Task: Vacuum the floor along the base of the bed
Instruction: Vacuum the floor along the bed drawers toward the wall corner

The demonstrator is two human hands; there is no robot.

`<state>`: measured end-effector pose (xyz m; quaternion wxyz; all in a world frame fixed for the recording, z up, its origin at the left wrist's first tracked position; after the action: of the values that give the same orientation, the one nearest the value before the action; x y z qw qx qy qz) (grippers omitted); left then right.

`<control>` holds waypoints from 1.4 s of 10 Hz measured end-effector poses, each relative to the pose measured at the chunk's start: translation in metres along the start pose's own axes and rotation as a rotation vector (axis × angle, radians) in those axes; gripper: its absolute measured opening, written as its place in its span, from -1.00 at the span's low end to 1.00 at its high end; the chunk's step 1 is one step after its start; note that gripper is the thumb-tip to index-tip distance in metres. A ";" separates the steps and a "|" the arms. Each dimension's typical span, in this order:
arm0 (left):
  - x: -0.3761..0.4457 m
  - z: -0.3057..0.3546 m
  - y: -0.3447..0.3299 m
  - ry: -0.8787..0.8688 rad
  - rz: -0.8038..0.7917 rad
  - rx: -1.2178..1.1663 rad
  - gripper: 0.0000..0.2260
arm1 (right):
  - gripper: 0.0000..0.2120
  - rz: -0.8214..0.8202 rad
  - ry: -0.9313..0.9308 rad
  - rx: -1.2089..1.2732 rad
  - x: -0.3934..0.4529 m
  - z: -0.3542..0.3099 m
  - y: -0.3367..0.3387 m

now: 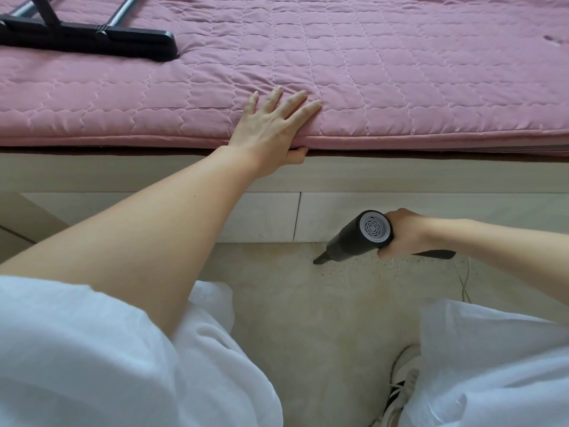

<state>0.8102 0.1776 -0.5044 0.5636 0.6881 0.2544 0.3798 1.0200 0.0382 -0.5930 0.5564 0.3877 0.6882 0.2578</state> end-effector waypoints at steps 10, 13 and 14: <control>0.001 -0.001 -0.001 -0.005 0.005 0.003 -0.30 | -0.74 -0.047 -0.016 -0.037 -0.004 -0.002 0.000; 0.001 -0.001 -0.002 -0.004 0.009 0.003 -0.31 | -0.74 -0.062 -0.021 -0.043 -0.009 0.006 0.002; 0.001 -0.001 -0.002 -0.001 0.004 0.002 -0.30 | -0.75 -0.049 -0.016 -0.026 -0.009 0.007 0.002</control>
<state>0.8102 0.1789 -0.5057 0.5623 0.6893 0.2530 0.3804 1.0281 0.0315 -0.5885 0.5730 0.3654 0.6896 0.2502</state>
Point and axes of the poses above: each hand's wrist, its own x-axis towards the middle knuckle, its own y-axis out of the back of the hand, z = x × y, the point moved 5 cm from there along x, towards the middle knuckle, and after that the axes turned 5 degrees about y, right-handed, at the moved point
